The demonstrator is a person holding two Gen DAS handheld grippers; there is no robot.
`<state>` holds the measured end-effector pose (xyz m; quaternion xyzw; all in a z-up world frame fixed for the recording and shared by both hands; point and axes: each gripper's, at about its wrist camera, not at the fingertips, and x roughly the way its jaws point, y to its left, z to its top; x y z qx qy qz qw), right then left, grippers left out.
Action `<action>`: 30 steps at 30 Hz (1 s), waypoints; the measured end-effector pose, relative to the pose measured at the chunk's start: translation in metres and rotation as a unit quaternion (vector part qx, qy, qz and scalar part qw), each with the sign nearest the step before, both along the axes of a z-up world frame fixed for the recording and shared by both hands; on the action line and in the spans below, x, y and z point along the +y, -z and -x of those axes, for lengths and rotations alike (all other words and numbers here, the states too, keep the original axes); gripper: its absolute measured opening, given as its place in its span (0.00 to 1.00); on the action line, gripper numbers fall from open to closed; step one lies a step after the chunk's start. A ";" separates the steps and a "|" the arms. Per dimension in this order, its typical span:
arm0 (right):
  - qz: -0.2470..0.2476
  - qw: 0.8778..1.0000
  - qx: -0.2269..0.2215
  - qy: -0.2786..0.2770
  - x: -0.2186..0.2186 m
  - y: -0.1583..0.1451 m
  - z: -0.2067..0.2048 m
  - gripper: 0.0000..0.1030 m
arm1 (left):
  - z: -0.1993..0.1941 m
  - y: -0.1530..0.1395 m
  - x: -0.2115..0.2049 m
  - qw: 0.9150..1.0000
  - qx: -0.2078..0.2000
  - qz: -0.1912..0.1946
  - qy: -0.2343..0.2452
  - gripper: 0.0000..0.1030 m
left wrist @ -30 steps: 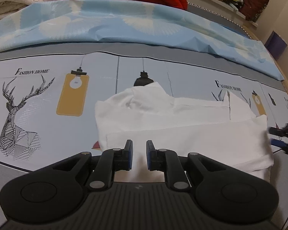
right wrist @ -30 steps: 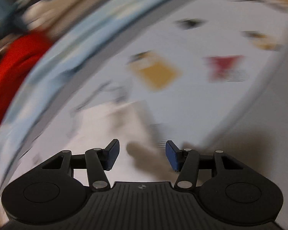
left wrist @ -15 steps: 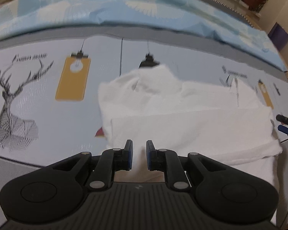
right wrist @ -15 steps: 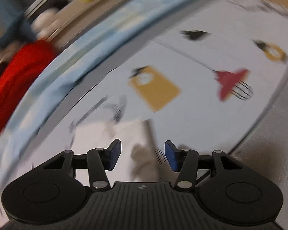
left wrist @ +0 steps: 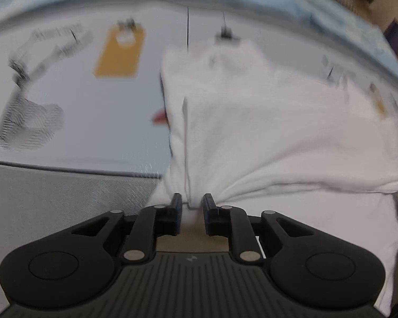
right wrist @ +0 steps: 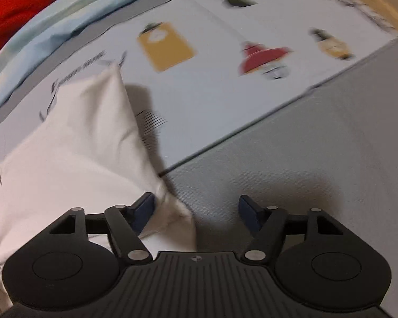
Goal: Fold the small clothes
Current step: 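Open both grippers and lift them off the folded shirt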
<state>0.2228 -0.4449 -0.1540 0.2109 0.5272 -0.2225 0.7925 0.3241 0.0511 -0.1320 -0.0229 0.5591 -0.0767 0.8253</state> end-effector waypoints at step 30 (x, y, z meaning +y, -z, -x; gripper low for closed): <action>0.033 0.981 -0.146 -0.124 0.078 -0.068 0.269 0.55 | 0.315 -0.062 -0.001 0.982 -0.189 -0.019 0.008 0.41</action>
